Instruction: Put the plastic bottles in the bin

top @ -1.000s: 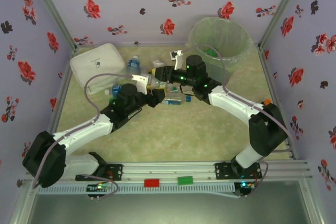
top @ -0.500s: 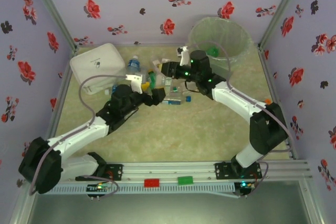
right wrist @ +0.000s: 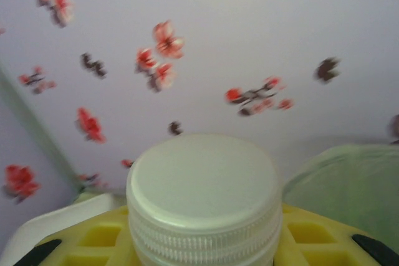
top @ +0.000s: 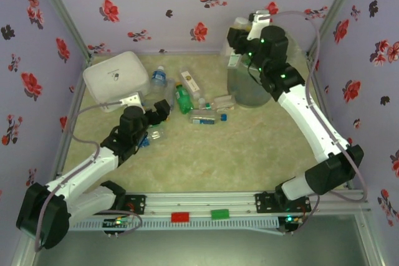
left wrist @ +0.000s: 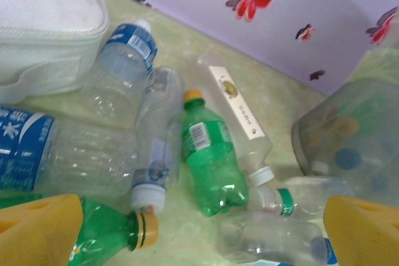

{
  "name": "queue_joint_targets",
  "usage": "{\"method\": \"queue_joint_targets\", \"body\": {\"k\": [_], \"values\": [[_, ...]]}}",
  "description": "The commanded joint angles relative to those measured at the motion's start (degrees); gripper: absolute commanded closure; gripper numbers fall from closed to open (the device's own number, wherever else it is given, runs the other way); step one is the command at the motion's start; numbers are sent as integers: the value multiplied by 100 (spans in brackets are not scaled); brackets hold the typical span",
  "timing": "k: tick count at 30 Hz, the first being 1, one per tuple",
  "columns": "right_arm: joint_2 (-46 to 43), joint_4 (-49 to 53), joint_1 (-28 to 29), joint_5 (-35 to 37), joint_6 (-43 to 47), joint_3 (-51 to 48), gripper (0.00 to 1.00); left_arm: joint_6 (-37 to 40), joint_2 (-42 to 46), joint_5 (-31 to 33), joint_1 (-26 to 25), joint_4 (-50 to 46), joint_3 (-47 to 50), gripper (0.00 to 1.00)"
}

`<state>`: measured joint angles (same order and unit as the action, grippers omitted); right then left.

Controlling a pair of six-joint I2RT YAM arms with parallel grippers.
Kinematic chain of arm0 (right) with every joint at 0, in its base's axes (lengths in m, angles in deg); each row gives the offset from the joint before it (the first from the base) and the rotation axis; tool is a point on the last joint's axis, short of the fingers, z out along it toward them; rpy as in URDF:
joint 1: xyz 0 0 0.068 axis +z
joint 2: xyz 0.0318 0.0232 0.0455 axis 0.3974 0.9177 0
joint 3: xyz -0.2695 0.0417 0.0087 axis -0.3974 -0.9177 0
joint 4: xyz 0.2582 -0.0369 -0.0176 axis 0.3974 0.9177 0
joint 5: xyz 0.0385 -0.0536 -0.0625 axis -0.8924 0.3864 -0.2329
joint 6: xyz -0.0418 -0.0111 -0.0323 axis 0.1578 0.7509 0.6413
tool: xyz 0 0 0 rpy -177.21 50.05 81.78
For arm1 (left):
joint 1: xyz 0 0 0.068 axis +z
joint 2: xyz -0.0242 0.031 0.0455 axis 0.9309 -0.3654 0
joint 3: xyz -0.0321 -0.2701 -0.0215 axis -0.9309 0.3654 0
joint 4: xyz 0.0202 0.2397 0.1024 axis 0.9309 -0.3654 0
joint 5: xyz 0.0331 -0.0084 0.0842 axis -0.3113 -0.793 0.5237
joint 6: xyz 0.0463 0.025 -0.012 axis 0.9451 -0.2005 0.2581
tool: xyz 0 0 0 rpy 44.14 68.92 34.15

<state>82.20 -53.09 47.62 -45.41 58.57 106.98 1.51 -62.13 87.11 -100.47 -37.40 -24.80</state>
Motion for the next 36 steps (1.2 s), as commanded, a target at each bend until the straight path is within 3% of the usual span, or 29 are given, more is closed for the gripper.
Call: {"method": "queue_joint_targets", "body": {"k": [1,9,17,20,23,31,36], "values": [[266,66,-170,853,653,360,79,-257,-87,227,26,-230,-4,0],[1149,455,-249,1991,1376,906,79,-234,-328,44,26,-187,-180,0],[1872,1326,-428,1788,1146,1146,76,-179,-382,-2,26,-213,-244,0],[1979,1510,-517,1627,949,1122,69,-159,-363,11,35,-238,-248,0],[2032,1596,-555,1618,829,1143,54,-151,-363,10,44,-257,-262,0],[1545,1489,-533,1432,636,1146,1,-288,-299,205,79,-499,-285,0],[803,983,-443,517,242,585,0,-712,-158,973,87,-1241,-434,0]]}}
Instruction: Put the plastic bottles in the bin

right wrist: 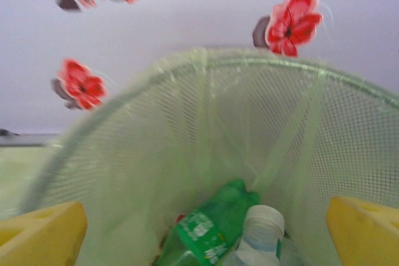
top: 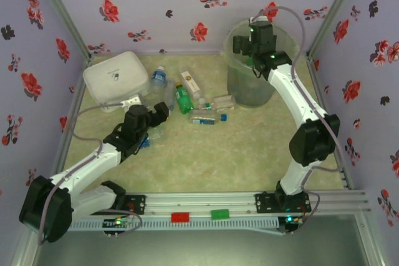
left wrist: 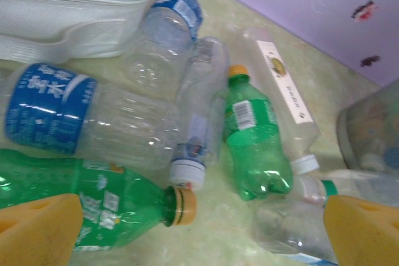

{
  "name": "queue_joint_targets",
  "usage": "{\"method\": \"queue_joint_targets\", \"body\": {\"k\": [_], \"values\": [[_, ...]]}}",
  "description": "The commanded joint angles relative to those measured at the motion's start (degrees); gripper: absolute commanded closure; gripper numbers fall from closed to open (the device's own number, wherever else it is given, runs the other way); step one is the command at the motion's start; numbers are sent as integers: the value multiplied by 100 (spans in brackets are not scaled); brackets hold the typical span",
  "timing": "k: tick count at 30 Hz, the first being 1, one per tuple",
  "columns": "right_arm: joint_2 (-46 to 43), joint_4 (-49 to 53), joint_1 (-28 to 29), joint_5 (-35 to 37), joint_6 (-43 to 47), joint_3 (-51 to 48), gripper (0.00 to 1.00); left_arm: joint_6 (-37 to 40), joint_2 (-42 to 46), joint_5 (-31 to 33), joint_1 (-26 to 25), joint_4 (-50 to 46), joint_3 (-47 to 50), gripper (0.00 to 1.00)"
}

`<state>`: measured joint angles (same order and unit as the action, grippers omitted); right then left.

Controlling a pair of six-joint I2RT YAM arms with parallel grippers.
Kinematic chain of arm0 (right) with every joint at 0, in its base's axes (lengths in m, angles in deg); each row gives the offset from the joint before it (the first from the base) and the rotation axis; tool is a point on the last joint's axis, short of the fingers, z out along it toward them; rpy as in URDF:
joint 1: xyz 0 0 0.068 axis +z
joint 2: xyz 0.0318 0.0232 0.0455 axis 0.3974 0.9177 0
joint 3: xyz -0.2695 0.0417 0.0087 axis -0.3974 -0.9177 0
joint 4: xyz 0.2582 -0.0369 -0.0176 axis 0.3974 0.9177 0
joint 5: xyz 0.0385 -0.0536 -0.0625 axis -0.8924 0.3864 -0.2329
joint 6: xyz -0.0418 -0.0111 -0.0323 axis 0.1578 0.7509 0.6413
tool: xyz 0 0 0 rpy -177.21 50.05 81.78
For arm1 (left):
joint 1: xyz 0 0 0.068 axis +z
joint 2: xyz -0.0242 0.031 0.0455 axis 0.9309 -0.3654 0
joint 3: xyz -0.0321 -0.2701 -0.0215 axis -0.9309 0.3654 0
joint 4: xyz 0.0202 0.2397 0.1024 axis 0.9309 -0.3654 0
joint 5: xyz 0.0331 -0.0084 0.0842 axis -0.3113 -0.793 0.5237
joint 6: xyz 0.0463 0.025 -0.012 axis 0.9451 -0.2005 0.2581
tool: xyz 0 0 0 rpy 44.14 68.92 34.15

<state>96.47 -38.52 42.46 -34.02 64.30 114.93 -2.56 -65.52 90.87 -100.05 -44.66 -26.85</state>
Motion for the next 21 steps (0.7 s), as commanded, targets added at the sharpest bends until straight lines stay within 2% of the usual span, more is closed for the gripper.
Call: {"method": "queue_joint_targets", "body": {"k": [1,4,8,11,16,19,21], "values": [[-791,-627,128,-833,-407,-402,0,-392,224,723,39,-692,-256,0],[-1245,-1079,424,-1208,-505,-1022,0,-682,392,965,55,-1174,-282,0],[-1623,-1586,1032,-1326,-415,-1860,0,-1170,631,1026,55,-1718,-242,0],[-1717,-1965,1408,-1474,-599,-2474,0,-1841,799,1167,64,-2428,-253,0],[-1646,-2380,1863,-1391,-823,-3216,0,-3628,884,1288,72,-3914,-240,0],[-1568,-2463,1986,-1290,-842,-3475,0,-4643,864,1226,72,-4332,-88,0],[-1521,-2372,2011,-1240,-861,-3503,0,-5155,865,1115,72,-4279,61,0]]}}
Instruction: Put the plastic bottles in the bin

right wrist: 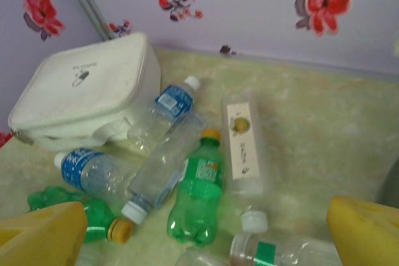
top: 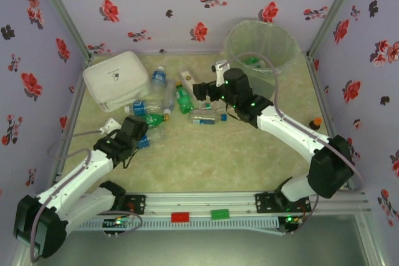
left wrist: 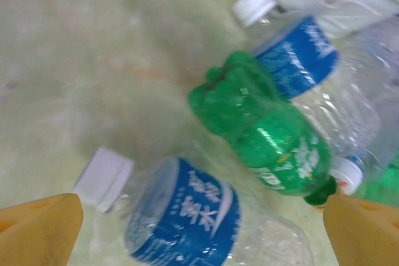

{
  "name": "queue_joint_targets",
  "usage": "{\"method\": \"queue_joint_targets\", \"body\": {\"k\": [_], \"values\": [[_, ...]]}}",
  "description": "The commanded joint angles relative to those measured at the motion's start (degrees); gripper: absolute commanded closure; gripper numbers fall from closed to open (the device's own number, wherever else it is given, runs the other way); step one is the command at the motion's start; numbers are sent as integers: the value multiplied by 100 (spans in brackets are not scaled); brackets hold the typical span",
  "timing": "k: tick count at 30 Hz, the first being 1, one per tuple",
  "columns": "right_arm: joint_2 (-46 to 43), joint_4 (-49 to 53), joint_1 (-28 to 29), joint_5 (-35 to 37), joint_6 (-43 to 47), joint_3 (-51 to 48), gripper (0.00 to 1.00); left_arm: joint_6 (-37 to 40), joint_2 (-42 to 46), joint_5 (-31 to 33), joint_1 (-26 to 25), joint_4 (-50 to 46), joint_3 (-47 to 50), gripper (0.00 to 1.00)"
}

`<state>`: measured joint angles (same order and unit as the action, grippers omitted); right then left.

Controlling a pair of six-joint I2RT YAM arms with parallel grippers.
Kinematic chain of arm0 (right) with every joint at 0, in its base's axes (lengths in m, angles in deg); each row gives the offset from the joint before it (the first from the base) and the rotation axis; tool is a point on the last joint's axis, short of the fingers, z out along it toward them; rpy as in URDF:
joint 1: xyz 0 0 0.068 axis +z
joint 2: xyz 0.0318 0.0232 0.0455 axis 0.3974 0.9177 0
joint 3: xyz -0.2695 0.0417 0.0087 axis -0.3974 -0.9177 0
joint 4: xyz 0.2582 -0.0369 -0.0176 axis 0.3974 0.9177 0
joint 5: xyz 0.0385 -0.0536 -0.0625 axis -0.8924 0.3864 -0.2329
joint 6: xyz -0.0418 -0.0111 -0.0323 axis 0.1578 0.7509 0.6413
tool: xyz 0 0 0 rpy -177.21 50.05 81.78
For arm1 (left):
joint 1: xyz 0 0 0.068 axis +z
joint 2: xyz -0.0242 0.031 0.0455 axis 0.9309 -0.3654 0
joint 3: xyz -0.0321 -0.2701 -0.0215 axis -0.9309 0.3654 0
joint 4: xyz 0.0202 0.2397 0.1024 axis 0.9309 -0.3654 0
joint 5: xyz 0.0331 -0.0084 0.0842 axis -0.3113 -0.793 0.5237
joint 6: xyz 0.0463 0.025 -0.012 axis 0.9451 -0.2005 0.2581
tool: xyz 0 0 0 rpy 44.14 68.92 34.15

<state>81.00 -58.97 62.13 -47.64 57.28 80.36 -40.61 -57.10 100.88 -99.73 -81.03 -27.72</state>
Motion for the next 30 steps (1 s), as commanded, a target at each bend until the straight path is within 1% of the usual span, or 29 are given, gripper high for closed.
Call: {"method": "queue_joint_targets", "body": {"k": [1,5,9,13,16,23,26,30], "values": [[41,-269,48,119,-160,-35,0,-1582,15,70,39,-577,202,0],[63,-149,48,153,-144,-25,0,-2167,-170,19,38,-348,193,0],[36,-138,48,197,-153,-82,0,-2383,-600,-9,55,8,-16,0],[-9,-77,57,246,-139,-137,0,-2535,-1124,-339,168,470,-101,0],[-91,-30,61,311,-114,-195,0,-2767,-1498,-583,216,577,-140,0],[-211,93,66,509,-47,-284,0,-2880,-2152,-881,237,876,-235,0],[-210,253,68,743,-80,-259,0,-2956,-2411,-1063,241,924,-268,3],[-259,195,66,795,-97,-346,0,-2838,-2597,-1136,242,913,-325,9]]}}
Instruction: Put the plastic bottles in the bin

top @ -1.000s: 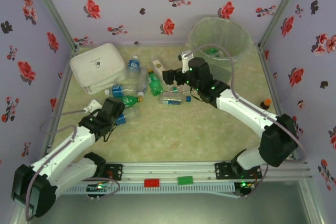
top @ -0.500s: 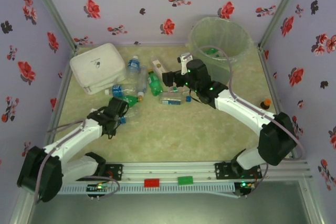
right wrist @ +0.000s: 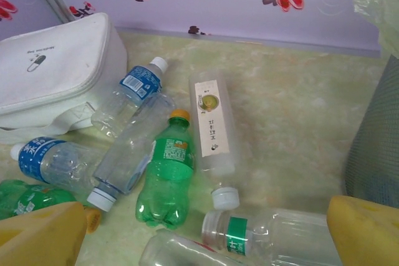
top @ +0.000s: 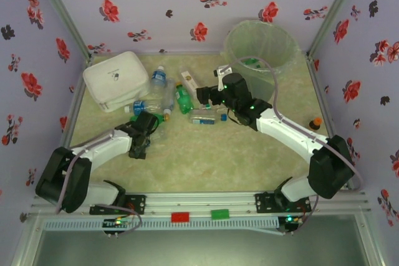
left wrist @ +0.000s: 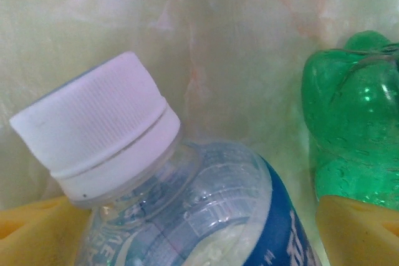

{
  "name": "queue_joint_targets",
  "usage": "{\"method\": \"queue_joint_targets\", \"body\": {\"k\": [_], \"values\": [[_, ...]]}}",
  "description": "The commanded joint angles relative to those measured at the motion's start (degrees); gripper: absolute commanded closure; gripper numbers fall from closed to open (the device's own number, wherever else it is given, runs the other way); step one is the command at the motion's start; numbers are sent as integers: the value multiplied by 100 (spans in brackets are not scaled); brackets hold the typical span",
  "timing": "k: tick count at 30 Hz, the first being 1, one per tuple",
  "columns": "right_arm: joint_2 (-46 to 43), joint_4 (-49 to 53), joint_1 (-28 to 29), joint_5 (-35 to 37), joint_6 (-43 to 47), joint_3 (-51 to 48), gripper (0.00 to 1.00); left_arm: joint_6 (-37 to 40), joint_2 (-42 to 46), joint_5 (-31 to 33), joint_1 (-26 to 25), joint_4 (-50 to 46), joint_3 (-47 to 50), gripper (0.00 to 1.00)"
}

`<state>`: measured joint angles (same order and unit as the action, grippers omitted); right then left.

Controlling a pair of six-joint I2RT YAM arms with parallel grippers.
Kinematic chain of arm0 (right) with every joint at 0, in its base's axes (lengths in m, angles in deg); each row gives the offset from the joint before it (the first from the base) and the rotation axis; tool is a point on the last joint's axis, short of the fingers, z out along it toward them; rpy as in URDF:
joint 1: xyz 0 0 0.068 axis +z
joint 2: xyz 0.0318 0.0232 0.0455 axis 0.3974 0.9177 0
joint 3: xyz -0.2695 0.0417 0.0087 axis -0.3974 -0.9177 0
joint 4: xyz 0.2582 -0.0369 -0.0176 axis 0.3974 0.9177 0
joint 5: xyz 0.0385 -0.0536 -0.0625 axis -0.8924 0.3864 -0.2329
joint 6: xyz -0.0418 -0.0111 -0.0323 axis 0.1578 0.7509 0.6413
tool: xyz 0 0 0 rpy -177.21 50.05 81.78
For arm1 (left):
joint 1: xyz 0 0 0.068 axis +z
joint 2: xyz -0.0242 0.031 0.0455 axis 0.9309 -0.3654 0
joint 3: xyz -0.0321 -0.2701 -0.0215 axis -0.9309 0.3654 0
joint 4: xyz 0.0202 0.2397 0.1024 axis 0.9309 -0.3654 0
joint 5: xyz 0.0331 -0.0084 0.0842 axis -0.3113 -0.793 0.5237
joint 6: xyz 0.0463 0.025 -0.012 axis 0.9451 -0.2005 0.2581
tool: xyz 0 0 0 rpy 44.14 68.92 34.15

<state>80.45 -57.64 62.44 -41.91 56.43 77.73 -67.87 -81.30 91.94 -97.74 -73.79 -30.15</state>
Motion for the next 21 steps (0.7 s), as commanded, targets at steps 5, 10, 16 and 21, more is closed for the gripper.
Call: {"method": "queue_joint_targets", "body": {"k": [5,10,16,21], "values": [[-172,108,35,216,4,-54,0,-84,-172,-239,42,316,-5,29],[-80,-66,37,-18,-42,-69,0,130,94,-211,40,392,31,43],[97,-296,35,-672,-95,5,0,1250,561,-123,33,1195,15,44],[226,-514,35,-1903,-8,116,0,2749,976,-15,37,2583,-10,44]]}}
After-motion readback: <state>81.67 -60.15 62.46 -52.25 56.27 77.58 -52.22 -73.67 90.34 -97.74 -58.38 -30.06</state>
